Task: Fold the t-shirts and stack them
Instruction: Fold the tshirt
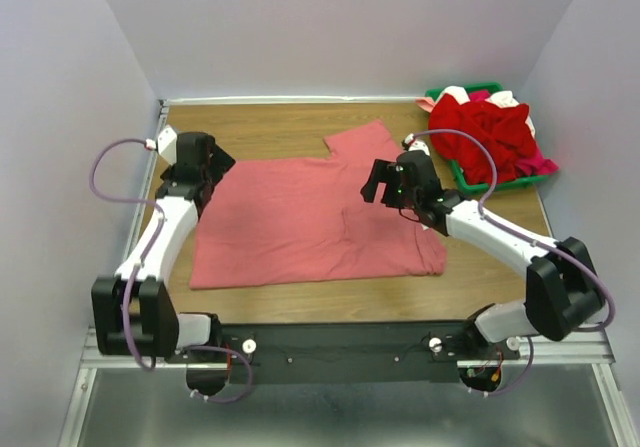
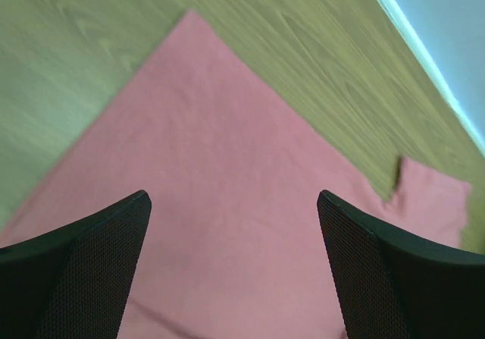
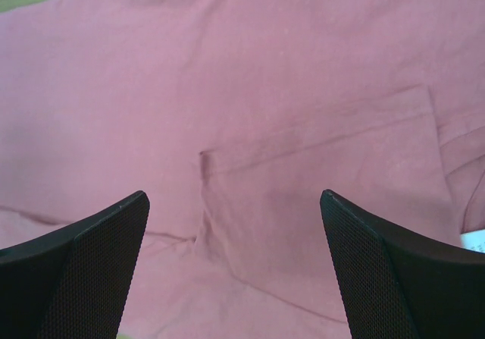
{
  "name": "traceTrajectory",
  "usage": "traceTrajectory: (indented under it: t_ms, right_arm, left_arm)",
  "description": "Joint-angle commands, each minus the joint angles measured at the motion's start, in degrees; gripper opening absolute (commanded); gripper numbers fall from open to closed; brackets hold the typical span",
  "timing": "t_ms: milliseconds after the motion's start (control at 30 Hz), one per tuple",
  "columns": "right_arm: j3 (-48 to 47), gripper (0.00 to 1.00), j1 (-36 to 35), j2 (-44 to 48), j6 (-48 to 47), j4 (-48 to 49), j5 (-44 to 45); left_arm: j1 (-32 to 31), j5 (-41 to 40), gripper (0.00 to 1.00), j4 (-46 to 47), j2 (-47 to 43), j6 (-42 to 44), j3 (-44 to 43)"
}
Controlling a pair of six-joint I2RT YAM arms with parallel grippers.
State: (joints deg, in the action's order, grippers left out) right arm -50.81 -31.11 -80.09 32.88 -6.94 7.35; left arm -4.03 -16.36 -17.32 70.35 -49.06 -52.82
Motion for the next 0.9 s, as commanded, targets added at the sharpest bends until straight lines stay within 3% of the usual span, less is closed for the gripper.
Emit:
traceTrajectory:
  t_ms: [0,200,333,400,667,867]
  right_arm:
    - [-5.17,1.00,0.44,-3.92,-3.35,-1.94,5.12]
    - [-5.19,1.00,0.70,-7.35,-4.93,-2.03,4.25]
    - [-3.25,1.00,0.70,-7.44,-5.37,-2.11,4.33]
    - [-2.54,1.00,0.70,-7.18,-5.99,-2.11,4.51]
    - [-0.70,1.00,0.79,-3.05,-6.25,-2.11,4.86]
    - [0.45,1.00,0.70,-1.20,-5.73,-2.20,5.83]
  left_arm:
    - [3.59,-2.62,0.98,-4.38,14.59,8.44,-10.88]
    - [8.25,0.01,0.98,-9.29,36.74,16.34,-31.77]
    - [8.86,-1.83,0.98,-13.69,46.60,18.64,-42.35]
    - [9.83,0.95,0.98,-13.79,50.13,20.22,-45.60]
    - [10.63,1.33,0.88,-13.26,55.33,21.46,-47.11]
    - [10.62,2.91,0.80,-9.49,56.83,22.08,-42.37]
